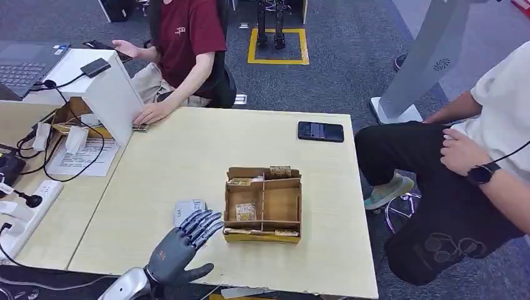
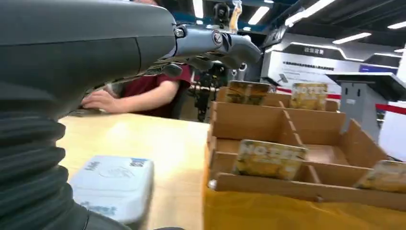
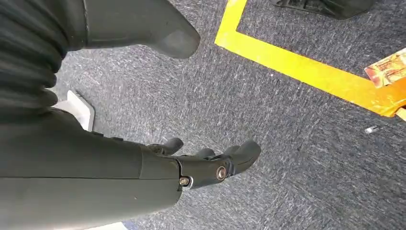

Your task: Pass the card to the sensor for recognition and then transmit it.

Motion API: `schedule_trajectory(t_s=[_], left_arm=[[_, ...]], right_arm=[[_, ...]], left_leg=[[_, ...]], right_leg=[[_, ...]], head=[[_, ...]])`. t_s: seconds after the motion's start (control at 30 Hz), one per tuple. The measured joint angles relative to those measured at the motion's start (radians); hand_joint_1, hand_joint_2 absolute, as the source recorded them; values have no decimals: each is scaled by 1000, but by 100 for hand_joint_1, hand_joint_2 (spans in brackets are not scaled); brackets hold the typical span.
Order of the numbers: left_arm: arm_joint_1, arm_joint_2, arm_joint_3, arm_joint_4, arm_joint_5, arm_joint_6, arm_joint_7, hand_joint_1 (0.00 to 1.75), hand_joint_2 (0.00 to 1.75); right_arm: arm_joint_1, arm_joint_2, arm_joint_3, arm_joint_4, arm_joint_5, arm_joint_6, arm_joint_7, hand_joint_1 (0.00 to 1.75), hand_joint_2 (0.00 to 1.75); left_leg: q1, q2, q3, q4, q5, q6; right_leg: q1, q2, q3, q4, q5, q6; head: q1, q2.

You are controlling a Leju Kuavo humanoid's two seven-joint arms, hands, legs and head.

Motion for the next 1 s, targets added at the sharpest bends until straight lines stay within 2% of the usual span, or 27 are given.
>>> schedule_trajectory(t_s=[0.33, 0.63, 1.0], left_arm=[[-12, -32, -25, 33, 39, -16, -5, 0, 175], [-28, -48, -25, 75, -6, 13, 59, 0, 175], [-33, -59, -24, 116, -12, 28, 73, 0, 175]], right_arm=[[-3, 0, 18, 0, 0, 0, 0, 0, 175], [-7, 0, 23, 0, 0, 0, 1, 0, 175], [-7, 0, 24, 0, 0, -1, 2, 0, 175]], left_leg=[[0, 0, 0, 0, 0, 0], [0, 0, 0, 0, 0, 0], [0, 0, 0, 0, 0, 0]], right_leg=[[0, 0, 0, 0, 0, 0], [0, 0, 0, 0, 0, 0], [0, 0, 0, 0, 0, 0]], head=[[0, 0], [0, 0], [0, 0]])
